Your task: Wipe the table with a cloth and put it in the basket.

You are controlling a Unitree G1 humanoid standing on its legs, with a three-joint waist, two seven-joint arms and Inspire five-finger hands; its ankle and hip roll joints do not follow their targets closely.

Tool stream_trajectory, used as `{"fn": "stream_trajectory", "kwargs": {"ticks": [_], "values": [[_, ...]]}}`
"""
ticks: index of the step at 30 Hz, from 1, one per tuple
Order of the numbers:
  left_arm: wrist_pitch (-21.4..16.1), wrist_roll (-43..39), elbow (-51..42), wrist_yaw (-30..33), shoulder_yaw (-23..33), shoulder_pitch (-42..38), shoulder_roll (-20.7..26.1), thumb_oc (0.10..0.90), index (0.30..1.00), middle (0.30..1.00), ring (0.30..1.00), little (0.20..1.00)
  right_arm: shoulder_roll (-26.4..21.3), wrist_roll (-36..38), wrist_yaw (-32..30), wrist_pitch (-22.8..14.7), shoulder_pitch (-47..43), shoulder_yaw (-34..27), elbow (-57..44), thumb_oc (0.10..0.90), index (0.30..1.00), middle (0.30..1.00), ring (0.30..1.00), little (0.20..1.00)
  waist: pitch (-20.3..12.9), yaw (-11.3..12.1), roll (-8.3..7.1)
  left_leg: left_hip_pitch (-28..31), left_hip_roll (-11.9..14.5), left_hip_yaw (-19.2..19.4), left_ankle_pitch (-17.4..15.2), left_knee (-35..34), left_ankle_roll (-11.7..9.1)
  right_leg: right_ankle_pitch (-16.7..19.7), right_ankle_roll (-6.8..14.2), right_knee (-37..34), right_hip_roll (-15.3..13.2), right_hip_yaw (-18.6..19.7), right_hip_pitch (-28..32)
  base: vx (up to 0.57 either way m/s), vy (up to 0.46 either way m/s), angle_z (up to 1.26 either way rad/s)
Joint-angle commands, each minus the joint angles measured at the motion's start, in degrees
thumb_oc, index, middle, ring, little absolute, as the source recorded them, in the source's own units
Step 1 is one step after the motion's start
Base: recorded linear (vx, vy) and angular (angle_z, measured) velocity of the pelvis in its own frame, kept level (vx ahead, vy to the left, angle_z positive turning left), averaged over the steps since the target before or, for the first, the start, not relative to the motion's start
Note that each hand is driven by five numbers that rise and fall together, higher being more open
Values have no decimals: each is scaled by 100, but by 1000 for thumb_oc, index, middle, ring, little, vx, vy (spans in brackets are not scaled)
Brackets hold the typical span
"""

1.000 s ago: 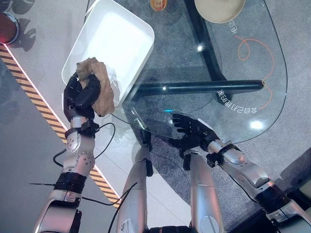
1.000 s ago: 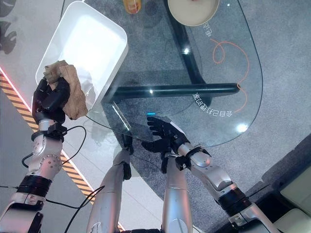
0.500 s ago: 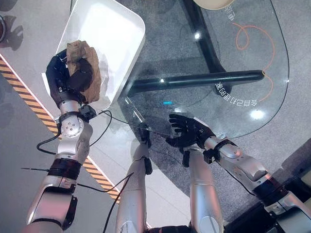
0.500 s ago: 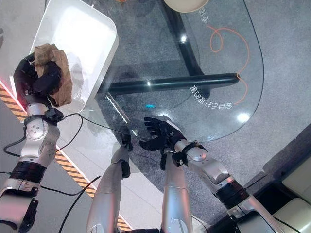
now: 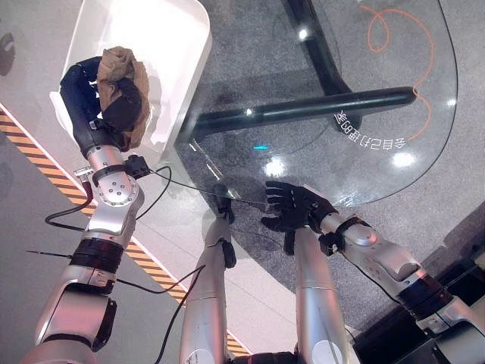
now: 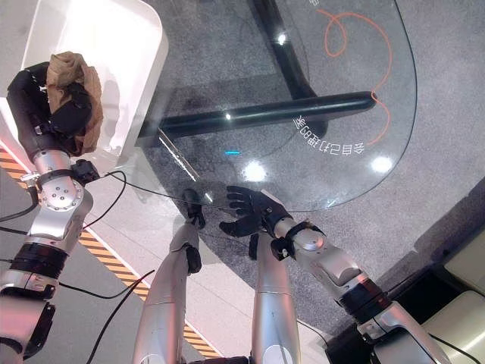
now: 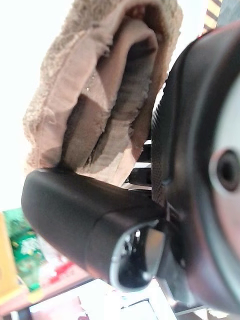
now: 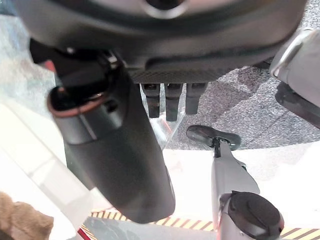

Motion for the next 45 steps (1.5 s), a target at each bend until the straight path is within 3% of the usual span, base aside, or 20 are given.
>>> {"fn": "stream_trajectory", "kwargs": {"ticks": [1,10,24,25,26,27,28,45], "values": [[-346,650,-200,591,372,-403,605,100,300,300,300,200,-192,194,164,32,327,199,-378,800,900,900,900,900,-157,-60,119,-159,-362,290,-1374,1215,-15,812,230,-1351,470,81,55,5,62,-15],[12,1021,398,712,142,-584,790,100,300,300,300,200,-390,239,217,-127,369,136,-410,800,900,900,900,900,-157,-112,128,-565,-315,309,-1349,1343,-34,763,238,-1126,559,120,-362,2,33,-5],[413,437,927,301,-137,-945,882,100,300,300,300,200,-389,315,189,-320,199,143,-308,800,900,900,900,900,-157,-150,36,-853,-315,243,-1311,1393,-89,780,222,-1068,657,123,-607,0,0,0],[412,388,938,297,-147,-969,885,136,331,331,331,236,-390,325,177,-317,182,146,-307,800,900,900,900,900,-157,-151,37,-865,-315,242,-1309,1398,-91,782,223,-1064,657,124,-616,0,0,0],[388,256,961,273,-157,-984,871,311,481,481,481,411,-392,328,159,-321,165,149,-304,800,900,900,900,900,-157,-155,39,-876,-314,243,-1306,1401,-93,784,222,-1062,658,124,-626,0,0,0],[389,163,1004,212,-157,-995,871,438,589,589,589,538,-397,322,172,-320,155,134,-290,800,900,900,900,900,-157,-159,41,-875,-316,242,-1298,1393,-99,784,220,-1072,661,122,-622,0,0,0],[391,125,1035,170,-172,-1011,871,800,900,900,900,900,-384,321,156,-314,141,132,-286,800,900,900,900,900,-157,-159,44,-882,-319,237,-1291,1393,-104,787,215,-1074,664,123,-626,0,0,0],[504,107,1128,242,-205,-1186,865,800,900,900,900,900,-157,244,222,-366,89,105,-142,800,900,900,900,900,-157,-134,44,-562,-372,206,-1293,1247,-119,812,252,-1261,597,80,-306,-5,-9,0]]}}
